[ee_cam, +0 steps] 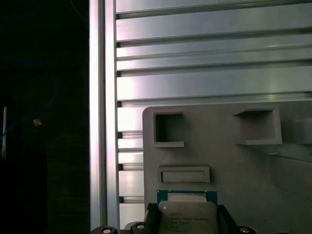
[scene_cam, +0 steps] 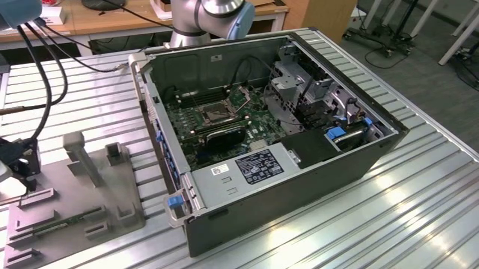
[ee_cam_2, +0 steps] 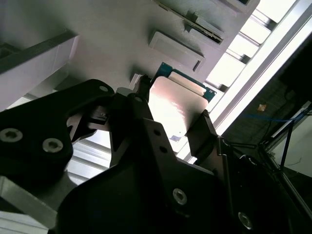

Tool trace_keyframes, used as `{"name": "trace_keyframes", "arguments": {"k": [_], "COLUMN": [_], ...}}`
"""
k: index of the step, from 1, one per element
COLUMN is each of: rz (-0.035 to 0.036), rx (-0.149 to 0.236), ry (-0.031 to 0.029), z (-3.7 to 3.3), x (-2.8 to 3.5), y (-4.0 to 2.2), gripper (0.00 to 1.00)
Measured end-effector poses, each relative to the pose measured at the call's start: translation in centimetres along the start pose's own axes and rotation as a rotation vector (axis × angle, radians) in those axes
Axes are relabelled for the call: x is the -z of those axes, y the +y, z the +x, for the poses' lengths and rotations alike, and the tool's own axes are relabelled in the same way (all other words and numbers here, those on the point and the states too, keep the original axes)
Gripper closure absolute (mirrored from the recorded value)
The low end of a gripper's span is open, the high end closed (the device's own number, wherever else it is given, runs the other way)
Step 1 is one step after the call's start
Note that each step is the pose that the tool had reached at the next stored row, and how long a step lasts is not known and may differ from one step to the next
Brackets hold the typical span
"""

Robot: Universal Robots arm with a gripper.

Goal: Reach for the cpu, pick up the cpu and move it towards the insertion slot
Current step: 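Pick up the cpu and move it towards the insertion slot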

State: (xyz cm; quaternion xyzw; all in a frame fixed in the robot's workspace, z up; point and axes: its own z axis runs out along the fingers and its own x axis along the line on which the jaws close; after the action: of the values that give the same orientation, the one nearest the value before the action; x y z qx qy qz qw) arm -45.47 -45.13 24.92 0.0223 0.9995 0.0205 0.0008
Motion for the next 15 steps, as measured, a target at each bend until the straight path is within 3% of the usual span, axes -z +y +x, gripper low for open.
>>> {"name": "trace_keyframes", "arguments": {"k": [5, 15], "rz": [0.0, -0.0002], "rx": [0.0, 0.0], "ry": [0.0, 0.0], "z": [0.0, 0.0], "x": [0.57, 0.59], "y": [0.03, 0.03], "gripper": [0.45, 0.45]}}
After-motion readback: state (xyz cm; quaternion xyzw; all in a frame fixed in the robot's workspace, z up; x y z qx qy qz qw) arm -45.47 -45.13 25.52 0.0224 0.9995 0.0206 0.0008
